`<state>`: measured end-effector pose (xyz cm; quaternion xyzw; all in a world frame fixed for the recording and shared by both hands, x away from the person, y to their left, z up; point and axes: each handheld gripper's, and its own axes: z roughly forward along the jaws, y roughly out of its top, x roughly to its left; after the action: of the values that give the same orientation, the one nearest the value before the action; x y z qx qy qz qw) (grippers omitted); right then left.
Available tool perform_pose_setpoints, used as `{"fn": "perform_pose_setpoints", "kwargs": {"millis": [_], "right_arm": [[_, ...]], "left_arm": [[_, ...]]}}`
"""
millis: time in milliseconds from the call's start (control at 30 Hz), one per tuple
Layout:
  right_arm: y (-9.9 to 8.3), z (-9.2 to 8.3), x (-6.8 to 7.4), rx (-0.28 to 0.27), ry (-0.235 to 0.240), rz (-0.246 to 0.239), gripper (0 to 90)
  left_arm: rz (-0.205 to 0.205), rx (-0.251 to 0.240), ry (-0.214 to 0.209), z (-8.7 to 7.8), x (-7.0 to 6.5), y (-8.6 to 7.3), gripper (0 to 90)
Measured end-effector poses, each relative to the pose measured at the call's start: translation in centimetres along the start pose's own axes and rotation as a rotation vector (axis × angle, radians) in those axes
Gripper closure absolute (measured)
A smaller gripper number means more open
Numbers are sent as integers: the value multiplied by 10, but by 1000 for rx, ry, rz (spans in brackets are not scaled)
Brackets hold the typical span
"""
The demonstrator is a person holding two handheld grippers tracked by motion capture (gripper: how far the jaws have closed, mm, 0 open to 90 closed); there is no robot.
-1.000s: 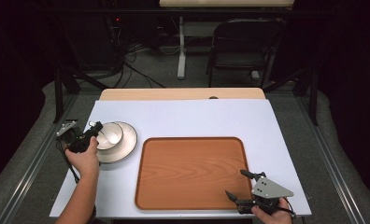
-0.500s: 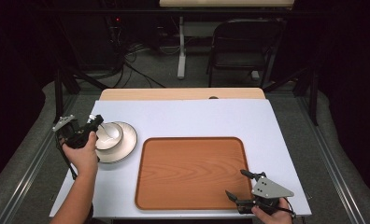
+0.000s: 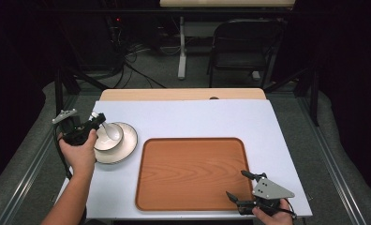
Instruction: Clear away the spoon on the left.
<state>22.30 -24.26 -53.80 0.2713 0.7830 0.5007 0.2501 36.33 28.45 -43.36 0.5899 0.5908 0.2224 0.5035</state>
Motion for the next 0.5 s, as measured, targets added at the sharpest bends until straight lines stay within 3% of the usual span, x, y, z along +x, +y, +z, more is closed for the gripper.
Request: {"fn": "perform_pose_setpoints", "kwargs": {"millis": [333, 500], "right_arm": [[0, 0, 0, 0, -1, 0, 149], [0, 0, 0, 0, 0, 0, 148]], "left_arm": [[-2, 135, -4, -5, -13, 16, 851], [33, 193, 3, -5, -20, 17, 850]]}}
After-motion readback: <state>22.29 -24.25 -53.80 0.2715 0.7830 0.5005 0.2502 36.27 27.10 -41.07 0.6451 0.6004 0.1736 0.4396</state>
